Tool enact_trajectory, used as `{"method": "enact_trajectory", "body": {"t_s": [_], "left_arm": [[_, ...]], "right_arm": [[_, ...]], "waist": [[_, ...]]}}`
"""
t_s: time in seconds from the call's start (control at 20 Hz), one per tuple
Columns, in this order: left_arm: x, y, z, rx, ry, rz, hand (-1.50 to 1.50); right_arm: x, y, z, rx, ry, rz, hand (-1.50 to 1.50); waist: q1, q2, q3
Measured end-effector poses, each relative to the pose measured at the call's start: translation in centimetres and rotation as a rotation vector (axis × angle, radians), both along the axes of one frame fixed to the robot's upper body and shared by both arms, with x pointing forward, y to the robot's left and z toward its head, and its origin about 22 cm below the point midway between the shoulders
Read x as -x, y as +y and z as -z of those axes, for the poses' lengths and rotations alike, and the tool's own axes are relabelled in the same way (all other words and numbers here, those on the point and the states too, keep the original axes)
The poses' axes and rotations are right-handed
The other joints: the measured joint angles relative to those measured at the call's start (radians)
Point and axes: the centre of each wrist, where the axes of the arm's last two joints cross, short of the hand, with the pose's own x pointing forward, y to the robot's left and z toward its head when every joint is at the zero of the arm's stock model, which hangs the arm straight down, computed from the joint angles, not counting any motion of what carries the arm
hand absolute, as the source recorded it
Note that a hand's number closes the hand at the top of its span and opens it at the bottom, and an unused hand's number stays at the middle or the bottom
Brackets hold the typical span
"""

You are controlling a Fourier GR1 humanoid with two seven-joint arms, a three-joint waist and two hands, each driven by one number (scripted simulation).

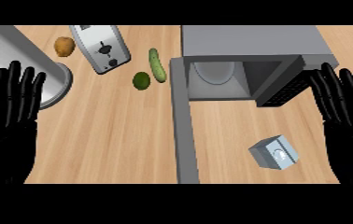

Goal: Pick up the milk, place it into the microwave and close the microwave

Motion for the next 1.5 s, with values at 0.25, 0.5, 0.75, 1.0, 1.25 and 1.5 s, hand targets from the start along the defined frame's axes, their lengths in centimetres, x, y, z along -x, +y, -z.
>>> {"method": "enact_trajectory", "body": {"t_s": [0.25, 0.5, 0.75, 1.0, 1.25, 1.5], "left_arm": [[-0.6, 0.0, -0.4, -0.020, -0.017, 0.041, -1.50], [-0.4, -1.0, 1.0, 0.075, 0.093, 0.087, -1.50], [0.2, -3.3, 2.3, 0.123, 0.138, 0.112, -1.50], [1.4, -5.3, 3.9, 0.142, 0.152, 0.114, -1.50], [2.7, -7.7, 5.3, 0.144, 0.155, 0.126, -1.50], [3.4, -9.0, 6.5, 0.149, 0.151, 0.120, -1.50]], "right_arm": [[3.6, 0.0, -0.3, 0.022, -0.048, 0.030, -1.50], [7.7, -0.1, 0.4, -0.003, 0.008, 0.005, -1.50], [11.2, -1.0, 2.6, -0.019, 0.048, 0.004, -1.50], [14.0, -1.8, 5.0, -0.017, 0.088, 0.020, -1.50], [15.5, -2.3, 8.3, -0.011, 0.111, 0.043, -1.50], [15.9, -2.8, 10.5, 0.003, 0.115, 0.069, -1.50]], "waist": [[0.010, 0.008, 0.010], [0.003, 0.008, 0.013], [0.004, 0.008, 0.014], [0.006, 0.008, 0.014], [0.011, 0.009, 0.014], [0.016, 0.010, 0.014]]}}
